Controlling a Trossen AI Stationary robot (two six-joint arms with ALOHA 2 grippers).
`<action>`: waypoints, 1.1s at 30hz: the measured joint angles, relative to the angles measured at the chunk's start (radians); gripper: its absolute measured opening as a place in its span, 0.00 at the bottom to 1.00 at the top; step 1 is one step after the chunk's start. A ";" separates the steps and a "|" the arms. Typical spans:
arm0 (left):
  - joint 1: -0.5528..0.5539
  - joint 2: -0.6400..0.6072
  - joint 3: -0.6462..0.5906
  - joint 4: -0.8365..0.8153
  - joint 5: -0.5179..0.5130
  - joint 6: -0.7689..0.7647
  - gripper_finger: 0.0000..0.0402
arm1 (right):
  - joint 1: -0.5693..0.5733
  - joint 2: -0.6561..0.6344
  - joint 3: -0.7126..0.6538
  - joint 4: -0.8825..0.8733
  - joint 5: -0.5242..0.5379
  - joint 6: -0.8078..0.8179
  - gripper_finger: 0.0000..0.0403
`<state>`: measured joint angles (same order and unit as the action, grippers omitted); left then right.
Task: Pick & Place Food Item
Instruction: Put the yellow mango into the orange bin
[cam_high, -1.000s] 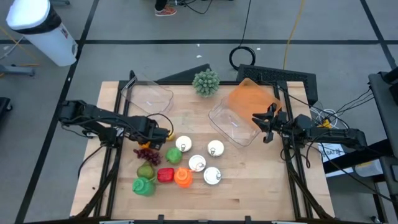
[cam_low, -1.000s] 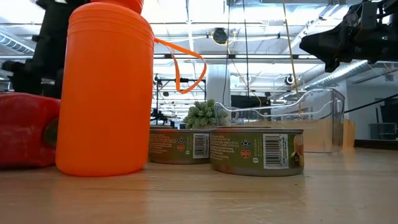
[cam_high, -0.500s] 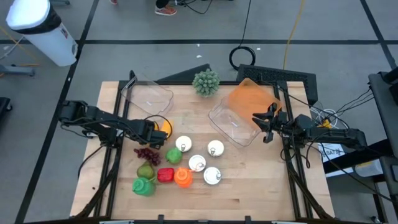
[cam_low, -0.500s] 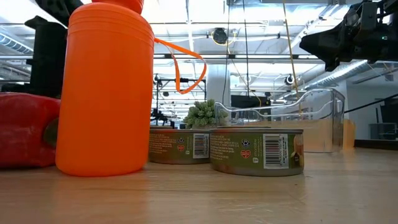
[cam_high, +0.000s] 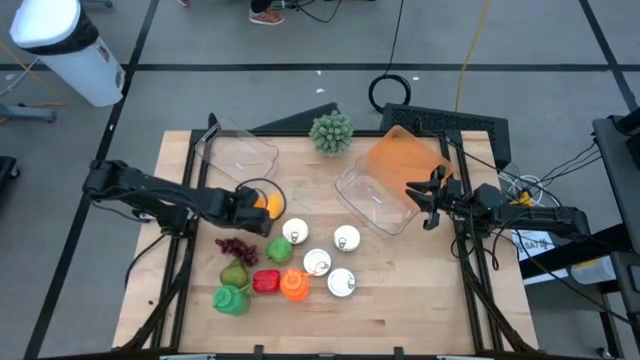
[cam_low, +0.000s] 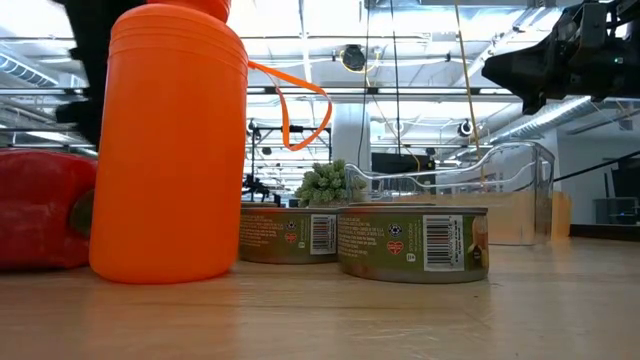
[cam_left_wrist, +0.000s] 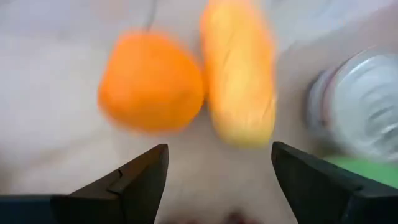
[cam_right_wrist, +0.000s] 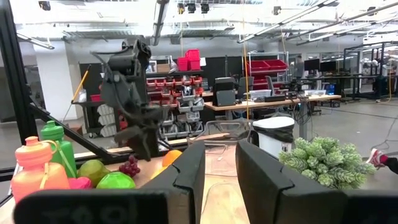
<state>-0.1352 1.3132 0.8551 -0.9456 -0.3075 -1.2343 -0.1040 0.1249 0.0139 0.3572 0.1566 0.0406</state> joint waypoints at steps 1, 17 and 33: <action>0.002 0.004 0.002 0.018 -0.027 0.040 0.73 | 0.000 0.000 0.000 0.002 0.000 0.000 0.20; 0.100 0.187 0.002 0.371 -0.014 -0.006 0.73 | 0.000 0.000 0.000 0.027 0.012 0.028 0.20; 0.129 0.362 0.000 0.321 -0.039 -0.039 0.73 | 0.000 0.000 0.000 0.034 0.030 0.079 0.20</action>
<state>-0.0063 1.6752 0.8551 -0.6247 -0.3466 -1.2729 -0.1043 0.1249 0.0139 0.3912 0.1863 0.1192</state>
